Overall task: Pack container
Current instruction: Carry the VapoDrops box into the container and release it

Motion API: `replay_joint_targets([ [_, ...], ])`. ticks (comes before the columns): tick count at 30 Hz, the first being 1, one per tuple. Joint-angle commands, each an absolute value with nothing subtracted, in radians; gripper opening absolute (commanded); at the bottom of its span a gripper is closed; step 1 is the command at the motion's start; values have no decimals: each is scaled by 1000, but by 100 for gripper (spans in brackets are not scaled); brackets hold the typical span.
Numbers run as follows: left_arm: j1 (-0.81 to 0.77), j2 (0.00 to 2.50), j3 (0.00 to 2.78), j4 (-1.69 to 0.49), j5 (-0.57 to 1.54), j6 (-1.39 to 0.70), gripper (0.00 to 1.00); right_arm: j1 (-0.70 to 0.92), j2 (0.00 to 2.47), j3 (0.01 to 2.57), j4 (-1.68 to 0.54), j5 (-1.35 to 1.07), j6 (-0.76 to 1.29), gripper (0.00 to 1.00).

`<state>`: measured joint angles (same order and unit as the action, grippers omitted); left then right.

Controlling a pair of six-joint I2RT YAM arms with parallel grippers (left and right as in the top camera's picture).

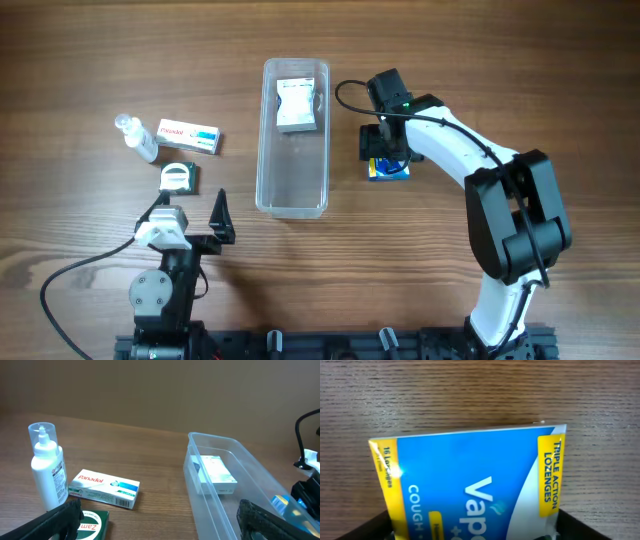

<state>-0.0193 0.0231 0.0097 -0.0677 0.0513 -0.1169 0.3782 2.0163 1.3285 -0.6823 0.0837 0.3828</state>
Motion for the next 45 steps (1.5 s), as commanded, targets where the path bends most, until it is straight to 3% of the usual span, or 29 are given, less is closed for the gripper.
replay_joint_targets([
  [1, -13, 23, 6, -73, 59, -119, 100, 379, 1938, 1365, -726, 112, 393, 75],
  [3, -13, 23, 6, -73, 59, -119, 100, 381, 1853, 1407, -759, 102, 393, 67],
  [11, -13, 23, 6, -73, 59, -119, 100, 445, 1615, 1505, -734, -47, 482, 57],
  [23, -13, 23, 6, -73, 59, -119, 100, 625, 1927, 1505, -317, -15, 554, 59],
  [27, -13, 23, 6, -73, 59, -119, 100, 624, 2015, 1505, -207, 16, 517, 66],
  [30, -13, 23, 6, -73, 59, -119, 100, 622, 2032, 1505, -119, 86, 483, 82],
  [34, -13, 23, 6, -73, 59, -119, 100, 620, 2030, 1505, -54, 89, 405, 91],
  [45, -13, 23, 6, -73, 59, -119, 100, 611, 1982, 1505, -128, 89, 422, 88],
])
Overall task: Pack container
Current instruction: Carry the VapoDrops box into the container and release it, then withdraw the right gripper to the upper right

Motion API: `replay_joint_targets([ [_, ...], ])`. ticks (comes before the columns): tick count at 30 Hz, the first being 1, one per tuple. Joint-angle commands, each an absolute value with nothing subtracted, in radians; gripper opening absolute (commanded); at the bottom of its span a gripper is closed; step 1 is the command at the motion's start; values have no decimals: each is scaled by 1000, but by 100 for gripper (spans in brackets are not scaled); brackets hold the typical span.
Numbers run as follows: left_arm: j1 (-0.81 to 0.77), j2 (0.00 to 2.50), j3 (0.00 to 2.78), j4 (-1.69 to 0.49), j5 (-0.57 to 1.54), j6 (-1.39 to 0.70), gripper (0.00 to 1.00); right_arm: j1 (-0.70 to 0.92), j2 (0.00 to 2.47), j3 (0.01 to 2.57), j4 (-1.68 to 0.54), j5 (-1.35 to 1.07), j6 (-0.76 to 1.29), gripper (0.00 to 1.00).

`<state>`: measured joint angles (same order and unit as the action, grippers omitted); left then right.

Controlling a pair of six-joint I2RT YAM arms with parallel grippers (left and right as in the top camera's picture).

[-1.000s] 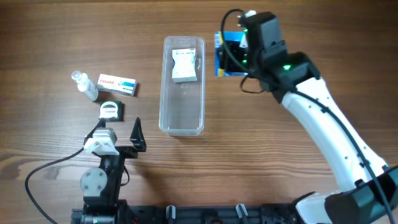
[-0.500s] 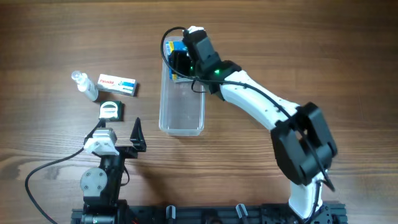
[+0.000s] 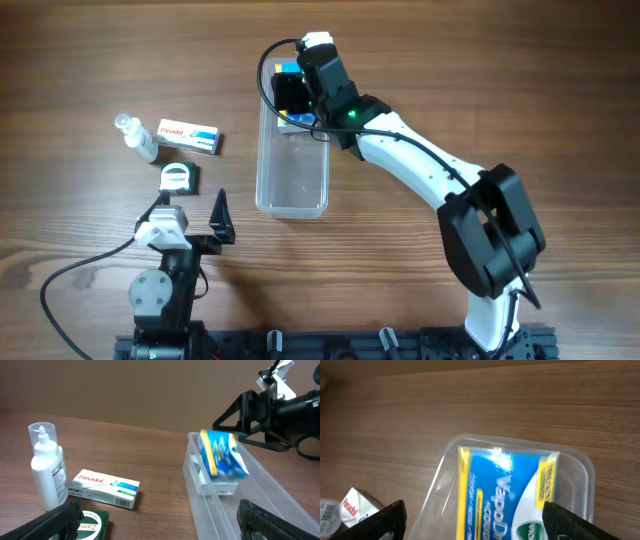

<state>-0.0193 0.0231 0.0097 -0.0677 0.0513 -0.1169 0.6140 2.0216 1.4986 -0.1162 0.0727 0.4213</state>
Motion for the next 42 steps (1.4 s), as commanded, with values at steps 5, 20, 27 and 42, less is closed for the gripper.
replay_joint_targets([
  [5, -13, 23, 6, -73, 59, -119, 100, 611, 1982, 1505, -131, 88, 422, 84],
  [20, -13, 23, 6, -73, 59, -119, 100, 219, 1577, 1505, -823, 86, 535, 100],
  [27, -13, 23, 6, -73, 59, -119, 100, 19, 1580, 1499, -935, 6, 530, 100],
  [42, -13, 23, 6, -11, 82, -119, 100, 18, 1580, 1497, -935, 6, 524, 100],
])
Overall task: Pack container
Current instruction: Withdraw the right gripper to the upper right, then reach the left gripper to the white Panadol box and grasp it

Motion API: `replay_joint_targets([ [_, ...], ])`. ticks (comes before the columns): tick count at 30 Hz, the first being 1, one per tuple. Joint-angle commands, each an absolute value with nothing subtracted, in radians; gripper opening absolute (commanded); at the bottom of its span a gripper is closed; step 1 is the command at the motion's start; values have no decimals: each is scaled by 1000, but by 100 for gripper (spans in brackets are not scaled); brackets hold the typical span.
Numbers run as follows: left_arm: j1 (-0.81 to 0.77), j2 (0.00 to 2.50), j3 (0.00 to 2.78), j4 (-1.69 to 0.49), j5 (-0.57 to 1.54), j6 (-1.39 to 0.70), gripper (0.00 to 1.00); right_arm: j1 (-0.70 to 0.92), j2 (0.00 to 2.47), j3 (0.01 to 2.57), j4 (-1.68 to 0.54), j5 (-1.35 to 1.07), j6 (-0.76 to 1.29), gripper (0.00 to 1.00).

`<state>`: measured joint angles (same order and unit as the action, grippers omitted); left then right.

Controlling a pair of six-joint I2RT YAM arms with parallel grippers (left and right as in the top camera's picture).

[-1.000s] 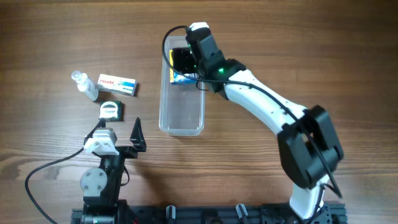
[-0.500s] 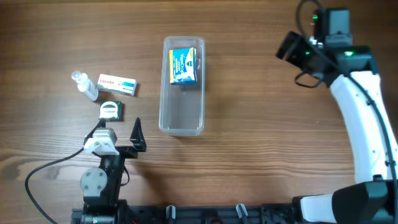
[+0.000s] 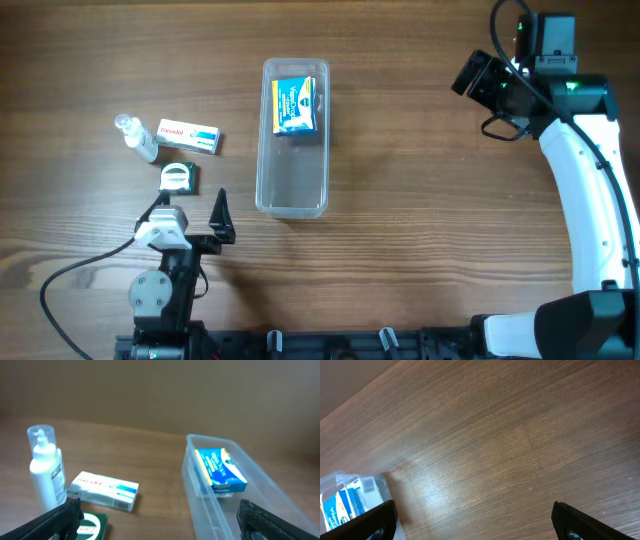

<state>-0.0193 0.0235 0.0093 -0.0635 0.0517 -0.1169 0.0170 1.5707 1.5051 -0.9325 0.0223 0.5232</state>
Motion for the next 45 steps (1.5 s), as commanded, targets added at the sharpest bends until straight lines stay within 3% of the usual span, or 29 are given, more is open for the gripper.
replay_joint_targets([
  [1, -13, 23, 6, 38, 86, -120, 100, 18, 1580, 1497, -935, 6, 524, 100],
  [4, -14, 23, 24, 96, 115, -154, 100, 18, 1580, 1497, -935, 6, 524, 100],
  [10, -14, 126, 234, -265, -5, -277, 100, 18, 1580, 1497, -935, 6, 524, 100],
  [20, -7, 810, 922, -679, -199, -204, 100, 18, 1580, 1497, -935, 6, 524, 100],
  [25, -7, 984, 1097, -710, -124, -214, 100, 18, 1580, 1497, -935, 6, 524, 100],
  [32, -7, 997, 1102, -654, 36, -223, 100, 18, 1580, 1497, -935, 6, 524, 100],
  [36, -7, 1073, 1102, -720, -177, -533, 100, 18, 1580, 1497, -935, 6, 524, 100],
  [45, -9, 1195, 1102, -620, -61, -611, 99, 18, 1580, 1497, -935, 6, 524, 100],
])
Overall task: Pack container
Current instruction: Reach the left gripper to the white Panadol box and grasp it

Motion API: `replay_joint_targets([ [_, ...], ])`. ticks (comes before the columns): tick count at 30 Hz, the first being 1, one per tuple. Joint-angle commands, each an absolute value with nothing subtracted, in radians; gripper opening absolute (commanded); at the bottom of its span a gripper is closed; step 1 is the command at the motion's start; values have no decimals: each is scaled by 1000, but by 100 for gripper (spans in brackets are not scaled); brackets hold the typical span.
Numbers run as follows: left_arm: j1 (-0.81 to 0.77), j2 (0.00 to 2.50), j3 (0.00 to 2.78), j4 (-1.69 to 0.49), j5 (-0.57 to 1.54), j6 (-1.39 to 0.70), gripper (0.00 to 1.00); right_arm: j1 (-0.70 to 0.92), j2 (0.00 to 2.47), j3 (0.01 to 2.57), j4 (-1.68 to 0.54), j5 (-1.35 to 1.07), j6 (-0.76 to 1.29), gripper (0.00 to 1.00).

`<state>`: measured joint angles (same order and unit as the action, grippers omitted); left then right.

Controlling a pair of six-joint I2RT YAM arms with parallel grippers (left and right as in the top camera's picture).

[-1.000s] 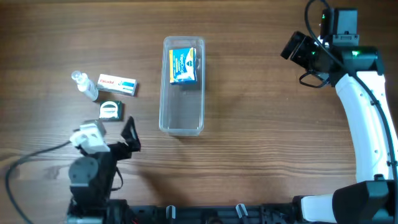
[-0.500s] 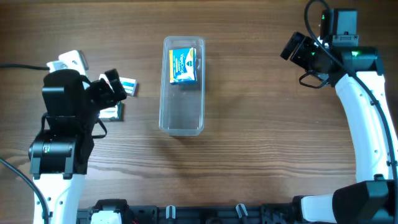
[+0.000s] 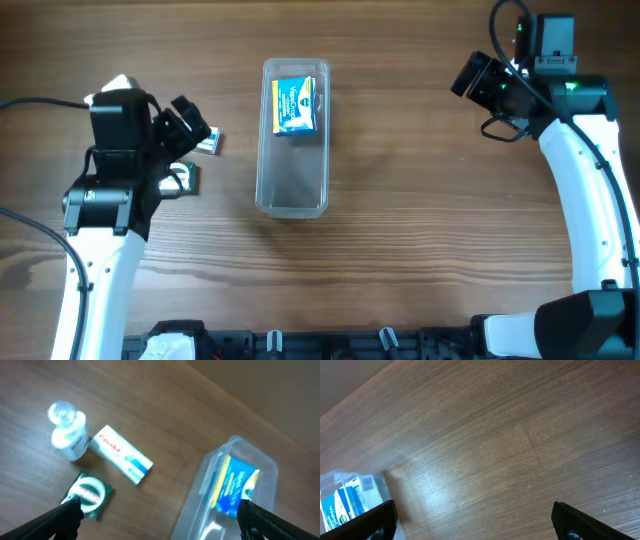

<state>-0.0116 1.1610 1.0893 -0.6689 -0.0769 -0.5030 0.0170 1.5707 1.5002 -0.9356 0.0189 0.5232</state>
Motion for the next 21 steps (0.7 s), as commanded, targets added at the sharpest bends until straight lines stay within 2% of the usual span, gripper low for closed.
replay_joint_targets([
  [1, -8, 1214, 1102, -615, -62, -640, 99, 18, 1580, 1497, -935, 6, 524, 100],
  [5, -9, 1369, 1102, -622, -78, -860, 99, 18, 1580, 1497, -935, 6, 524, 99],
  [8, -9, 1510, 1102, -506, -10, -927, 99, 18, 1580, 1497, -935, 6, 524, 100],
  [11, -11, 1619, 1102, -463, 7, -1023, 89, 18, 1580, 1497, -935, 6, 524, 100],
  [18, -11, 1766, 1102, -428, 3, -1254, 85, 18, 1580, 1497, -935, 6, 524, 100],
  [21, -3, 1799, 1102, -407, -2, -1286, 83, 18, 1580, 1497, -935, 6, 524, 100],
])
